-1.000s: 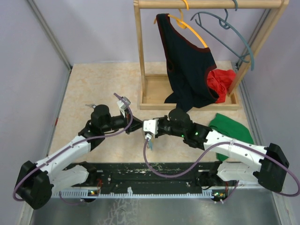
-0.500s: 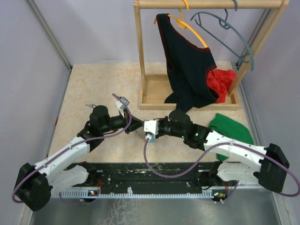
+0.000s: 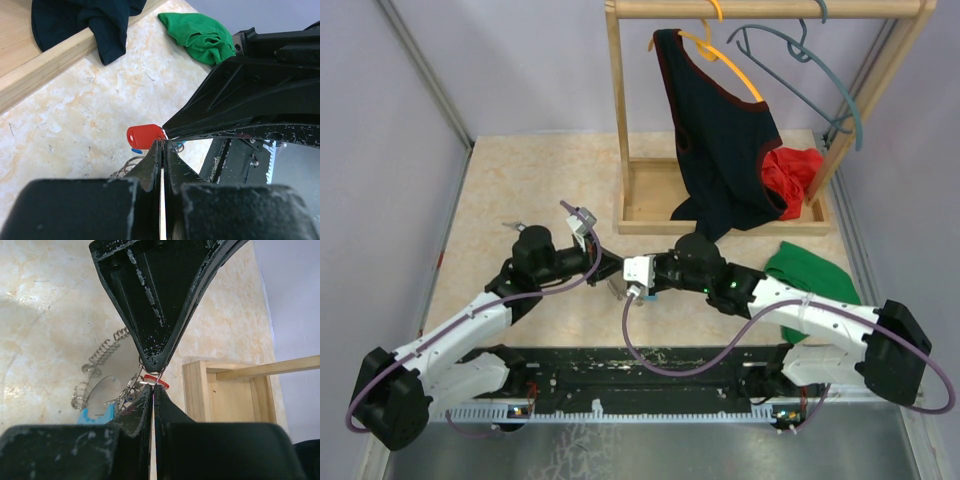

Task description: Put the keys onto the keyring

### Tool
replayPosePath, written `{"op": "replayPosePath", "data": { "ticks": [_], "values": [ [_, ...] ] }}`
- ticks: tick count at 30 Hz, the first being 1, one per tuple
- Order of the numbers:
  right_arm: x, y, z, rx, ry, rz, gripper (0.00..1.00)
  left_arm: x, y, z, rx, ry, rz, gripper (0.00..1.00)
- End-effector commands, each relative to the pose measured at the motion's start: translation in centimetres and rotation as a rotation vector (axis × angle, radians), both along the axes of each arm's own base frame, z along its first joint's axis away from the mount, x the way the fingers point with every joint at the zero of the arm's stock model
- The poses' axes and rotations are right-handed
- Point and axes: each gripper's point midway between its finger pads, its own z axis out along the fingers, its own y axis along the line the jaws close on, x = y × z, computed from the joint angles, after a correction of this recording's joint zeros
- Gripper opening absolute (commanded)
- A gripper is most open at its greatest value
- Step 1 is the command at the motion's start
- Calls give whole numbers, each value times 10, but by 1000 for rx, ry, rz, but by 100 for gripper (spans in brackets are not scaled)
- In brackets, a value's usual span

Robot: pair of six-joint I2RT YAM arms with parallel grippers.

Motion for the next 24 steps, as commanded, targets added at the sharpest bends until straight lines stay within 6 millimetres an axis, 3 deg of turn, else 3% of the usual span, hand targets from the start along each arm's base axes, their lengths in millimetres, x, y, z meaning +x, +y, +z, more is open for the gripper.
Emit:
{"op": "replayPosePath", "data": {
  "ticks": [1,9,19,24],
  "values": [
    [-8,5,-6,-17,50,37,0,12,1,25,-31,-106,31,0],
    [-2,-1,-24,-88,77,3,0,17,6,35,-26,-138,62,0],
    [-20,9,0,-13,106,102,0,15,3,32,-25,-265,11,0],
    [-28,4,14,49,125,94,17,17,4,38,3,-428,-12,0]
  ]
}}
